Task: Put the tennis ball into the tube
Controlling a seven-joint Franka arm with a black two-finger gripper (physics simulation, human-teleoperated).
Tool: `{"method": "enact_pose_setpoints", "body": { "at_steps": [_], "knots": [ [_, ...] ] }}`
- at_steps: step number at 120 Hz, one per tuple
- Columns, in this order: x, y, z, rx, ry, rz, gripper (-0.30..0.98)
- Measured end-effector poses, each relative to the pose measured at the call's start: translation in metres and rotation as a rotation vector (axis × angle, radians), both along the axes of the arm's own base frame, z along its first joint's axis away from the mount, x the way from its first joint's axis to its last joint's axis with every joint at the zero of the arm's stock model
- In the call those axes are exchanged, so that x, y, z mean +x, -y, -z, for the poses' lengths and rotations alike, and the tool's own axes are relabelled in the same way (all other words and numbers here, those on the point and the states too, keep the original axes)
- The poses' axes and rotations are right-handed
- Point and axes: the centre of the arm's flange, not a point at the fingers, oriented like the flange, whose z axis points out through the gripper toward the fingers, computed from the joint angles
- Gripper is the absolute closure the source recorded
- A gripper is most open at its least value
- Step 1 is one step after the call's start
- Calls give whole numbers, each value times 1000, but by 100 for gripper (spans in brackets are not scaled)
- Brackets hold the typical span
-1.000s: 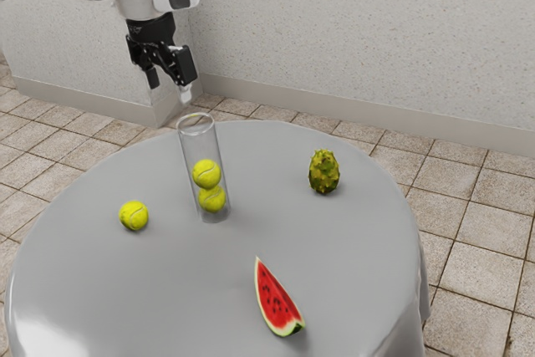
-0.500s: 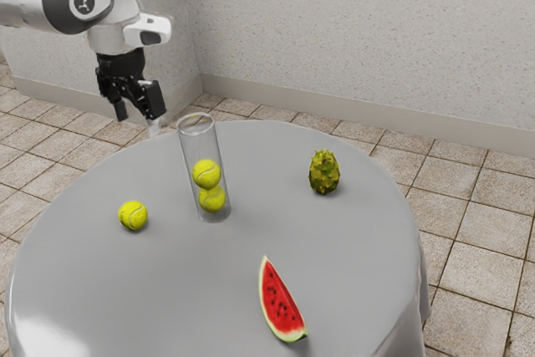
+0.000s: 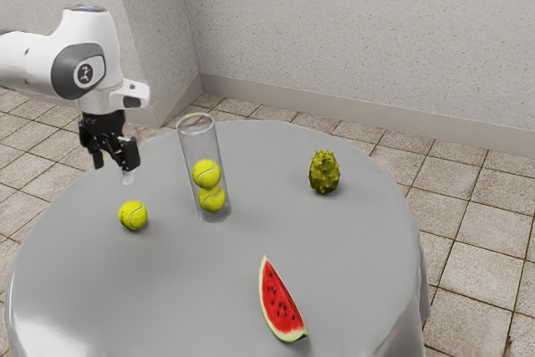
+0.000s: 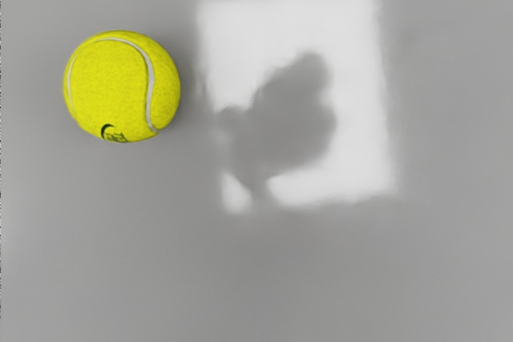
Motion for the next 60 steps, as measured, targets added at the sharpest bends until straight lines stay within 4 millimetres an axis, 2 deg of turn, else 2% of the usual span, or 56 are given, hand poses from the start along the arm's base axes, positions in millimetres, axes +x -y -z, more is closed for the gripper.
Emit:
{"method": "enact_pose_setpoints", "body": {
  "at_steps": [25, 47, 60],
  "knots": [
    [11, -53, 53, -35, 7, -31, 0],
    [27, -42, 89, -65, 13, 32, 0],
    [36, -54, 101, -67, 41, 52, 0]
  ]
}}
